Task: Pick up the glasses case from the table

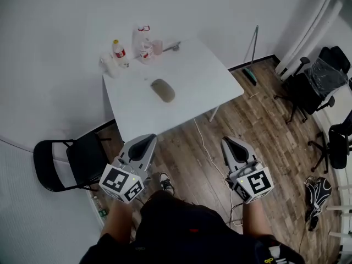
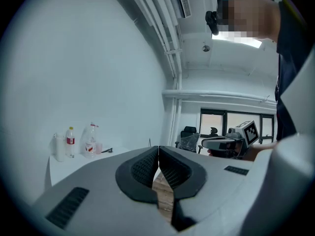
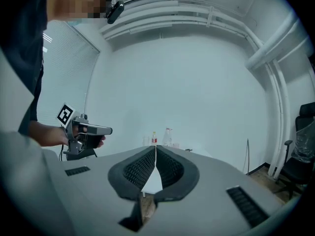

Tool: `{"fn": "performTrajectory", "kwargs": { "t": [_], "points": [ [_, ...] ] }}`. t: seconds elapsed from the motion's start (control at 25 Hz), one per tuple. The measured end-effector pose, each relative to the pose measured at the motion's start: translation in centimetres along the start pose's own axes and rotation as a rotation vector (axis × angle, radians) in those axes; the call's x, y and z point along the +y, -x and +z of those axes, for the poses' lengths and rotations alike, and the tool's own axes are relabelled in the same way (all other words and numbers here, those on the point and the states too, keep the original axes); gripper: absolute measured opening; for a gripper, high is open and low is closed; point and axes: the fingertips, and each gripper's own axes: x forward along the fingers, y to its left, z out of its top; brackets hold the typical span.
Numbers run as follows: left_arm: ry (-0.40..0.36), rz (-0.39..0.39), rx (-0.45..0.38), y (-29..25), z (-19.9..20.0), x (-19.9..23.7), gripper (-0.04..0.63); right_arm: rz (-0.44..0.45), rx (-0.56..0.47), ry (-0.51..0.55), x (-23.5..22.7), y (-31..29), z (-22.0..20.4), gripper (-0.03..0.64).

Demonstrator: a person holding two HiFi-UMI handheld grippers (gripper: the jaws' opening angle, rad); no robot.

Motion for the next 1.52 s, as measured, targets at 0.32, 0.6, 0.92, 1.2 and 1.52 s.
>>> {"fn": "performTrajectory", "kwargs": {
  "t": [0.32,0.6,0.92,1.2,1.52],
  "points": [
    [0.007,0.051,0.008,-0.8,1.3,12.4,0.021,0.033,0.019,0.006,1.0,-12.6,1.5,0.020],
    [0.042,0.086,0.012,0.1,0.5,20.3,0.021,0.072,0.029,0.010,2.9,-21.6,1.8,0.020],
    [0.081,0.138,0.012,0.8,-0.3,23.4,0.021,0.122,0.078,0.018,3.8,-25.4,0.7,0.020],
    [0.091,0.215,0.011,-0.3,-0.7,23.4,0.021,0.190,0.131,0.000,2.0,-27.5,-1.5,0.021],
    [0.114,0.334,0.035,-4.7,-1.5,22.6,0.021,0.330,0.235,0.029,-1.8,-31.6,-5.9,0.158]
  ]
}}
